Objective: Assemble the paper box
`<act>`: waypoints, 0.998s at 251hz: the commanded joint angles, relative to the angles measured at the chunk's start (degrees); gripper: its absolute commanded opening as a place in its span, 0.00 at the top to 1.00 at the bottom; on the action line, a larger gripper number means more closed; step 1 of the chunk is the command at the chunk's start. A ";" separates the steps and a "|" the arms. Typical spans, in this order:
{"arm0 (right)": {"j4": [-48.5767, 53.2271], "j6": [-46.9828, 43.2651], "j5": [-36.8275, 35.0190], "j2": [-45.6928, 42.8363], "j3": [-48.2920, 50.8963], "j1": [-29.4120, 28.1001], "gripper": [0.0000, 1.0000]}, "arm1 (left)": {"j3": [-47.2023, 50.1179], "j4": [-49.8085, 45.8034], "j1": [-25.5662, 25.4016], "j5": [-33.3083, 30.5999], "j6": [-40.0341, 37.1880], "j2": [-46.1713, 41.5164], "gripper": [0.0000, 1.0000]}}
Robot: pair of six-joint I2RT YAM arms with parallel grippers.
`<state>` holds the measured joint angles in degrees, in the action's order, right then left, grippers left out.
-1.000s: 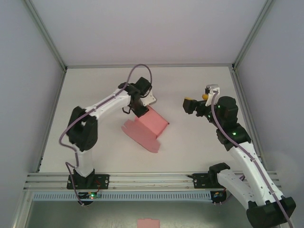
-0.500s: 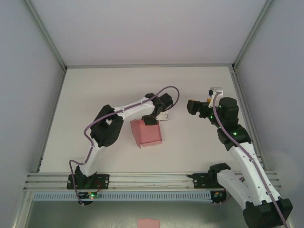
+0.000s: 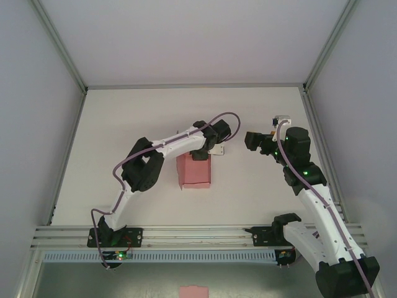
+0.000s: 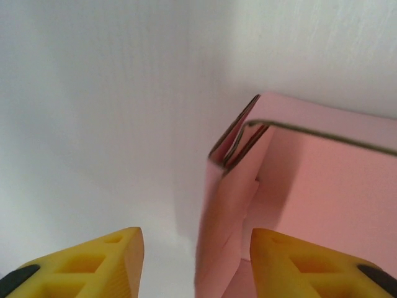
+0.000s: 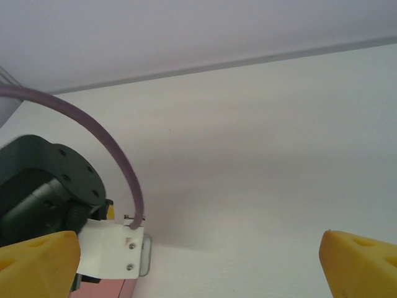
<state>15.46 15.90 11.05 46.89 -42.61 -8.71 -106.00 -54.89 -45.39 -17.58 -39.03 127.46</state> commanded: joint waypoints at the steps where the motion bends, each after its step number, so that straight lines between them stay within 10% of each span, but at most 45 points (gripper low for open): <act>1: 0.57 -1.97 2.10 0.30 0.57 0.71 0.02 | -1.41 -1.00 -0.16 1.50 -0.44 -5.88 0.46; 50: -0.88 -6.95 5.29 2.34 0.33 1.06 0.02 | 0.66 0.88 -0.11 4.38 2.20 -13.61 0.36; 68: -3.41 -14.51 13.79 3.98 0.41 1.06 0.02 | 3.50 4.36 0.57 9.28 4.49 -19.60 0.00; 96: -9.74 -27.50 27.93 9.06 -0.63 0.63 0.02 | 9.99 14.66 2.89 15.51 12.51 -31.43 0.00; 118: -8.56 -41.21 38.57 15.66 -5.64 0.43 0.02 | 14.45 21.81 4.73 7.48 25.66 -39.53 0.00; 154: 8.89 -67.83 56.65 32.47 -22.12 -2.44 0.02 | 23.15 18.87 11.40 1.62 47.75 -51.03 0.00; 192: 44.70 -98.26 45.15 53.61 -50.15 -12.66 0.02 | 36.55 15.85 16.17 -3.05 57.78 -63.82 0.00; 250: 79.57 -114.79 41.20 88.61 -99.52 -17.99 0.03 | 49.58 12.18 19.23 -3.37 65.14 -78.43 0.00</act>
<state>66.52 -81.43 52.51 122.04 -122.91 -26.09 -60.14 -40.01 -27.38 -19.09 17.56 54.00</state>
